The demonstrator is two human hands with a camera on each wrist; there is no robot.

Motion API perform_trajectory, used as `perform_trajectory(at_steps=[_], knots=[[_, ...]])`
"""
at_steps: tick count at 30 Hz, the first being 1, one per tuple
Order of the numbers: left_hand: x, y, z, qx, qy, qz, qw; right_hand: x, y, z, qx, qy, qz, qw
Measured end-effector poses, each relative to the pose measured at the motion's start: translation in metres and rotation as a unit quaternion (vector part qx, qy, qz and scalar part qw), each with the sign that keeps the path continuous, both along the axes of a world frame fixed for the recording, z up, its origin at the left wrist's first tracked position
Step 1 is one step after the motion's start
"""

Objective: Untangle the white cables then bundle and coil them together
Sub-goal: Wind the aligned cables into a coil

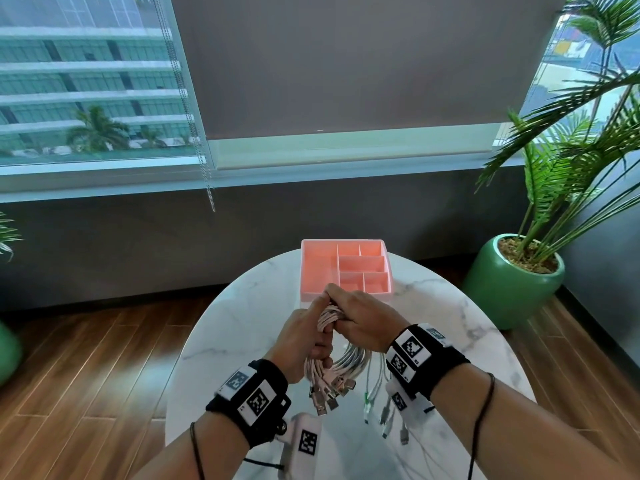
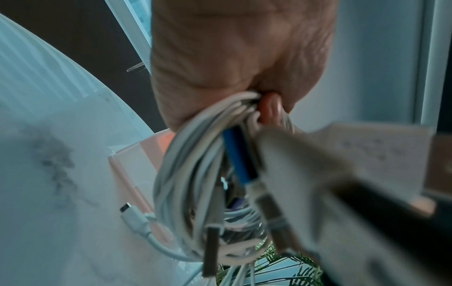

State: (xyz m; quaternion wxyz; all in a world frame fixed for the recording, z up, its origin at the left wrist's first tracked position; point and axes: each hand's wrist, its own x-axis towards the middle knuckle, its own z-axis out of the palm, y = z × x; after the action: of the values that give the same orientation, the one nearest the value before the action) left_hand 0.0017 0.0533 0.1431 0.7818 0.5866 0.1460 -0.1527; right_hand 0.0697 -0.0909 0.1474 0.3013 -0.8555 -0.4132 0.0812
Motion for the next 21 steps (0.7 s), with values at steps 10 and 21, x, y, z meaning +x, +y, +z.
perform_trajectory(at_steps=[10, 21], knots=[[0.011, 0.026, 0.010, -0.077, 0.034, 0.081, 0.993, 0.006, -0.022, -0.030, 0.216, 0.352, -0.110, 0.904], [0.014, 0.041, 0.019, -0.124, 0.031, 0.123, 0.984, -0.006, -0.011, -0.058, 0.255, 0.384, -0.218, 0.860]])
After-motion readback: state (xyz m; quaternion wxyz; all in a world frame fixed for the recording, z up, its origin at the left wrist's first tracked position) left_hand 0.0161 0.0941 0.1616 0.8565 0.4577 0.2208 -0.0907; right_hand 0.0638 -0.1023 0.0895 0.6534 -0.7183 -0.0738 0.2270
